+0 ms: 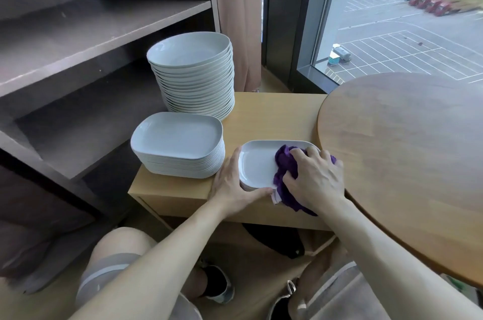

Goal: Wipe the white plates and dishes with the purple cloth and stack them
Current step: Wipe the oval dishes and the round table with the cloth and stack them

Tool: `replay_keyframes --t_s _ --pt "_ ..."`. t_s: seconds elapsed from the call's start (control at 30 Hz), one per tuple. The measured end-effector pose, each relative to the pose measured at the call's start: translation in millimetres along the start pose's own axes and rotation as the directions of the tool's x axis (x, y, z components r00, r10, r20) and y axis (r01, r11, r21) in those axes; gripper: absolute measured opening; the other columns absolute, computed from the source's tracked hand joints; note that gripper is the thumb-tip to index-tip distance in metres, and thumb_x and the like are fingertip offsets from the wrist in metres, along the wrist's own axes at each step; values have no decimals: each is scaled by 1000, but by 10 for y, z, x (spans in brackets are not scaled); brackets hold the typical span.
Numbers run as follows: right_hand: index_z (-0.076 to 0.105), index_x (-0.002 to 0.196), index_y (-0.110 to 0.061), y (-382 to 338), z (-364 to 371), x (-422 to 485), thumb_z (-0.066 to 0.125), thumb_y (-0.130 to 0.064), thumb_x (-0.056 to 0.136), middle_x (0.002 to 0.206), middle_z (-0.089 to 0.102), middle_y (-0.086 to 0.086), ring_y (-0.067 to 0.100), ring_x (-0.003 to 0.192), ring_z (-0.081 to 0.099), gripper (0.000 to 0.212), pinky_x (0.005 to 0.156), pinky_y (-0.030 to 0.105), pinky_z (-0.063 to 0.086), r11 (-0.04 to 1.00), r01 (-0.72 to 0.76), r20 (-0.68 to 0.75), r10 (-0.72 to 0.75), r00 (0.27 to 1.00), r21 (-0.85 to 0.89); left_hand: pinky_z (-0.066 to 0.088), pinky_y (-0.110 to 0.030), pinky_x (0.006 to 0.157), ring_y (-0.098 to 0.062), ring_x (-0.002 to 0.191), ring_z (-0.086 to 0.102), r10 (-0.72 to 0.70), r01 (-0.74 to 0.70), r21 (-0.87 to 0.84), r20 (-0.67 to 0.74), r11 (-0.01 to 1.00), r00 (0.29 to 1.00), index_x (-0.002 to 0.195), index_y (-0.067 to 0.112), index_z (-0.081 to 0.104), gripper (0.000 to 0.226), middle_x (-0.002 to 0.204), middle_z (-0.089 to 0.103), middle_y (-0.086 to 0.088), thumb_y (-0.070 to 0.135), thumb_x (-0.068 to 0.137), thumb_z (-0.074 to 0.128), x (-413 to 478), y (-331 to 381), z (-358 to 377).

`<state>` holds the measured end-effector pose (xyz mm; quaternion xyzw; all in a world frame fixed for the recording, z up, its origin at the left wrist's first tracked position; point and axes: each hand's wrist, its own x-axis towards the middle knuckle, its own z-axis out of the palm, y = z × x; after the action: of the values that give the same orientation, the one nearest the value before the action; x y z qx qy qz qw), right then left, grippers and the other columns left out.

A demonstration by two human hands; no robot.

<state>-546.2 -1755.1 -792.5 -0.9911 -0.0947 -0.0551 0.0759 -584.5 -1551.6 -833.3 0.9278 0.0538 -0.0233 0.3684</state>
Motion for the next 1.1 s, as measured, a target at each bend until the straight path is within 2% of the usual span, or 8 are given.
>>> replay_keyframes --t_s 0.17,0.33,0.57,0.73,0.83,0.93,1.03,1.1 --pt "51 132 -35 -104 -1 218 52 -44 91 132 53 -2 30 119 45 41 95 48 34 998 -28 51 25 998 62 21 -39 124 -10 153 15 16 -16 -11 34 1000 999 160 39 -5 131 166 15 14 91 59 60 36 -84 2" --pt "48 138 -39 -272 -50 462 52 -38 93 140 46 -4 34 127 40 45 100 57 34 994 50 189 -67 980 93 11 -25 121 -3 152 10 79 -79 -5 3 997 997 160 34 -7 125 166 13 15 86 66 57 48 -124 45" --pt "53 131 -44 -540 -90 515 57 -35 84 131 47 -9 29 121 41 48 84 44 31 967 205 295 -243 924 154 26 -37 123 -3 151 22 129 -132 -71 -37 989 991 160 39 2 119 162 26 17 90 69 59 53 -89 14" --pt "60 125 -45 -502 -158 464 58 -33 82 123 50 -17 22 112 41 44 80 41 31 934 231 375 -323 869 271 10 -32 126 -4 155 3 76 -75 -19 43 997 996 157 44 -13 125 169 3 21 84 65 62 54 -140 21" --pt "62 122 -46 -440 -216 408 59 -37 81 118 51 -19 19 108 42 42 80 41 36 931 205 408 -321 855 302 13 -29 122 -3 154 6 44 -43 -27 54 999 998 157 43 -10 132 167 7 21 85 58 65 63 -161 21" --pt "63 122 -41 -399 -262 320 62 -37 82 113 52 -14 21 106 46 40 84 42 46 935 167 417 -294 860 313 21 -25 111 -1 144 21 48 -46 -53 48 998 998 150 51 -3 126 154 23 24 80 52 71 56 -141 -2" --pt "63 114 -37 -325 -288 240 63 -35 84 106 52 -10 22 101 51 31 86 42 52 935 106 424 -252 870 337 31 -27 100 1 126 36 58 -57 -106 11 993 998 133 60 9 110 119 33 46 74 50 81 55 -89 -37" --pt "62 112 -35 -283 -302 189 63 -35 85 102 50 -11 20 98 51 27 82 38 52 936 94 410 -237 881 339 36 -30 99 2 123 40 67 -67 -122 -1 990 998 130 62 11 106 116 37 42 72 52 82 49 -53 -64"
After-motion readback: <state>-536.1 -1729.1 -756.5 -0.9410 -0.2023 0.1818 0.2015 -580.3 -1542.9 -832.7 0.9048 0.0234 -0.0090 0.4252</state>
